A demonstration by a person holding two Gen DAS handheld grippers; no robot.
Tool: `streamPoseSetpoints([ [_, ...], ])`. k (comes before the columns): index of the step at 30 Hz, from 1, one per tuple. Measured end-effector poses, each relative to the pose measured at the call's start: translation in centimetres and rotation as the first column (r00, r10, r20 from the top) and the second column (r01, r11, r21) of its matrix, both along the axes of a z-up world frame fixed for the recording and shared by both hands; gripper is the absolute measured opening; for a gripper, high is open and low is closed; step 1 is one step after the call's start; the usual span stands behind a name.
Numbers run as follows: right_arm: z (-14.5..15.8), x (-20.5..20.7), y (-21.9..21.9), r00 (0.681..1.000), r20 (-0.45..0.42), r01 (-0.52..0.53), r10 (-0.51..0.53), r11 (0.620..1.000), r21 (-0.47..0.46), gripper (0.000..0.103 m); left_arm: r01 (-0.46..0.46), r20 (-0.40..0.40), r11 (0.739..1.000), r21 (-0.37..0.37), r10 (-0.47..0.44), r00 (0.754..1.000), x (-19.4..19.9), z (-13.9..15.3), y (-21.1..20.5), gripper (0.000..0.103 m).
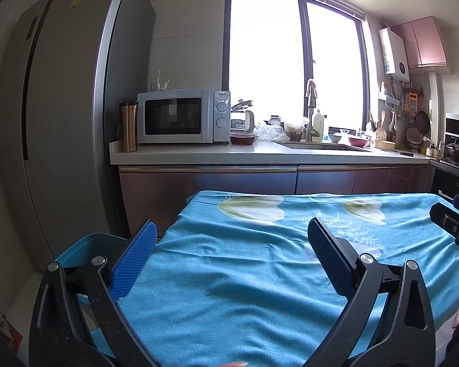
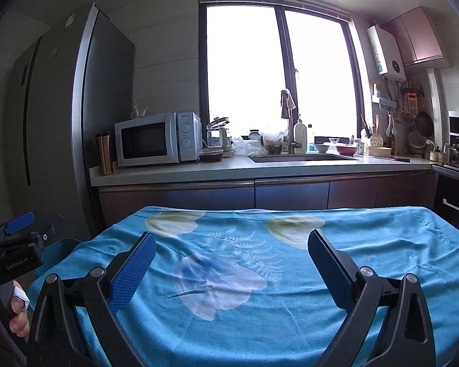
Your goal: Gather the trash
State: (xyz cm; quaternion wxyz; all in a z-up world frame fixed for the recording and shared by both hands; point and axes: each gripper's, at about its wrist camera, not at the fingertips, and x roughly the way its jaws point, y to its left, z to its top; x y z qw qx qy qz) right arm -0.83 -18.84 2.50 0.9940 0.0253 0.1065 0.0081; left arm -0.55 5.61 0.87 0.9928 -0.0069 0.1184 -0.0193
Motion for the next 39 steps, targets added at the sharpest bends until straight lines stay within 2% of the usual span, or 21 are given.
streamPoseSetpoints([
  [39, -0.1, -0.2, -1.1, 1.000, -0.007, 0.012, -0.012, 1.000, 0.023, 0.096, -0.008, 0.015, 1.000, 0.021, 0.007, 1.000, -0.1, 0.4, -0.1, 0.097],
])
